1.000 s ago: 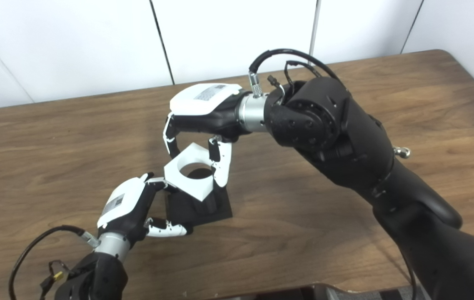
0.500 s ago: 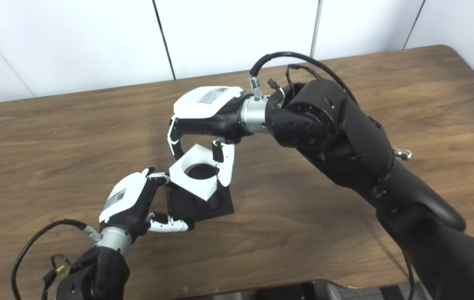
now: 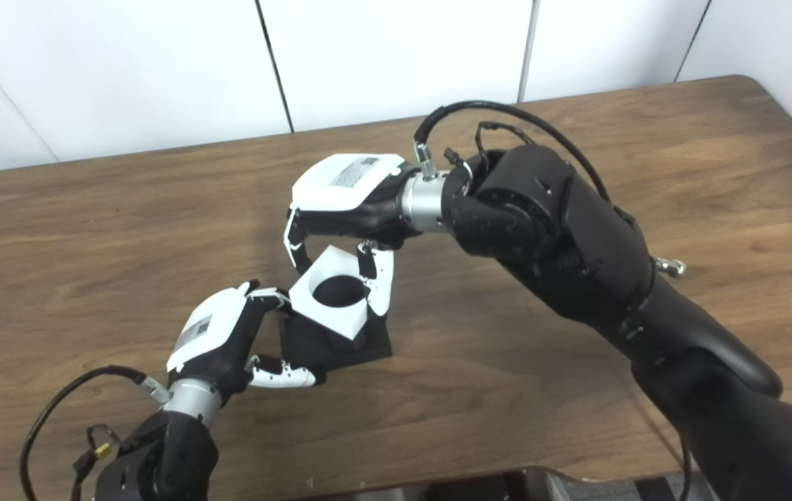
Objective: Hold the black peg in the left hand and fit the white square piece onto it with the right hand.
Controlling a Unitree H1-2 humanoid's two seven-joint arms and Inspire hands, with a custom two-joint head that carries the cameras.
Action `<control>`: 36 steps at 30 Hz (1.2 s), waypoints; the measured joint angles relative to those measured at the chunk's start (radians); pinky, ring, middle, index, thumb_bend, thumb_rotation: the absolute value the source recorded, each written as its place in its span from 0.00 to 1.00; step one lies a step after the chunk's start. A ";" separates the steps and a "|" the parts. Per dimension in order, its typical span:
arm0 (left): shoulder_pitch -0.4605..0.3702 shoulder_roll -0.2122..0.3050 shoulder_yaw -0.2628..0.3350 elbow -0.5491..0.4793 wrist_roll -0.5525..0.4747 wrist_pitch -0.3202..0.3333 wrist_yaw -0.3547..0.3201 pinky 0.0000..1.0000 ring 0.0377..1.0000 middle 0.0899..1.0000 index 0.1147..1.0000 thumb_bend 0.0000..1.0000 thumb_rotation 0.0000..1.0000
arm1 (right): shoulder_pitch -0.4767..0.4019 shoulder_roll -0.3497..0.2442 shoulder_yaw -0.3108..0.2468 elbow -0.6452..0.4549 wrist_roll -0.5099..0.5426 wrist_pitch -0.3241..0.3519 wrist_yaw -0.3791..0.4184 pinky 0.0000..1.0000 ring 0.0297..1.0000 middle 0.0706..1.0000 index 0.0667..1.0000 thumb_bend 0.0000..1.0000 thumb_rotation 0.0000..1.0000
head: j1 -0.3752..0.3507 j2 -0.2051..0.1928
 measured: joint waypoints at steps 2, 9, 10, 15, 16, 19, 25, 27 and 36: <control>0.000 -0.001 0.000 0.000 0.003 0.000 -0.003 1.00 0.99 0.84 0.42 0.51 0.07 | 0.004 0.001 0.001 -0.002 -0.008 -0.008 -0.004 1.00 0.92 0.77 0.45 0.52 0.13 | 0.000 0.000; 0.000 -0.011 0.006 -0.002 0.010 0.001 -0.017 1.00 1.00 0.84 0.42 0.51 0.07 | 0.015 0.014 0.008 -0.023 -0.036 -0.010 -0.001 1.00 0.92 0.77 0.45 0.52 0.13 | -0.005 0.002; 0.000 -0.012 0.007 -0.003 0.010 0.001 -0.018 1.00 1.00 0.84 0.42 0.51 0.07 | 0.019 0.015 0.008 -0.026 -0.038 -0.011 -0.002 1.00 0.92 0.77 0.44 0.52 0.13 | -0.005 0.002; 0.000 -0.013 0.008 -0.003 0.008 0.001 -0.018 1.00 1.00 0.84 0.42 0.51 0.07 | 0.024 0.015 0.008 -0.027 -0.041 -0.018 -0.008 1.00 0.92 0.77 0.44 0.52 0.13 | -0.002 -0.002; 0.000 -0.013 0.009 -0.003 0.008 0.001 -0.018 1.00 1.00 0.84 0.42 0.51 0.07 | 0.025 0.015 0.008 -0.027 -0.041 -0.021 -0.009 1.00 0.92 0.77 0.44 0.52 0.13 | -0.002 -0.002; 0.000 -0.013 0.009 -0.003 0.008 0.001 -0.018 1.00 1.00 0.84 0.42 0.51 0.07 | 0.030 0.015 0.007 -0.027 -0.042 -0.027 -0.019 1.00 0.92 0.77 0.44 0.52 0.13 | 0.002 -0.002; 0.001 -0.016 0.008 -0.003 0.011 0.002 -0.018 1.00 1.00 0.84 0.42 0.51 0.06 | 0.043 0.020 0.002 -0.020 -0.043 -0.041 -0.039 1.00 0.92 0.77 0.45 0.52 0.13 | 0.008 0.000; 0.001 -0.017 0.008 -0.003 0.011 0.002 -0.018 1.00 0.99 0.83 0.42 0.51 0.06 | 0.049 0.024 0.002 -0.008 -0.045 -0.049 -0.050 1.00 0.92 0.77 0.45 0.52 0.13 | 0.008 0.000; 0.000 -0.023 0.007 -0.004 0.010 0.002 -0.018 1.00 0.99 0.83 0.42 0.51 0.06 | 0.073 0.028 0.006 0.026 -0.049 -0.064 -0.057 1.00 0.91 0.76 0.45 0.52 0.13 | 0.002 0.002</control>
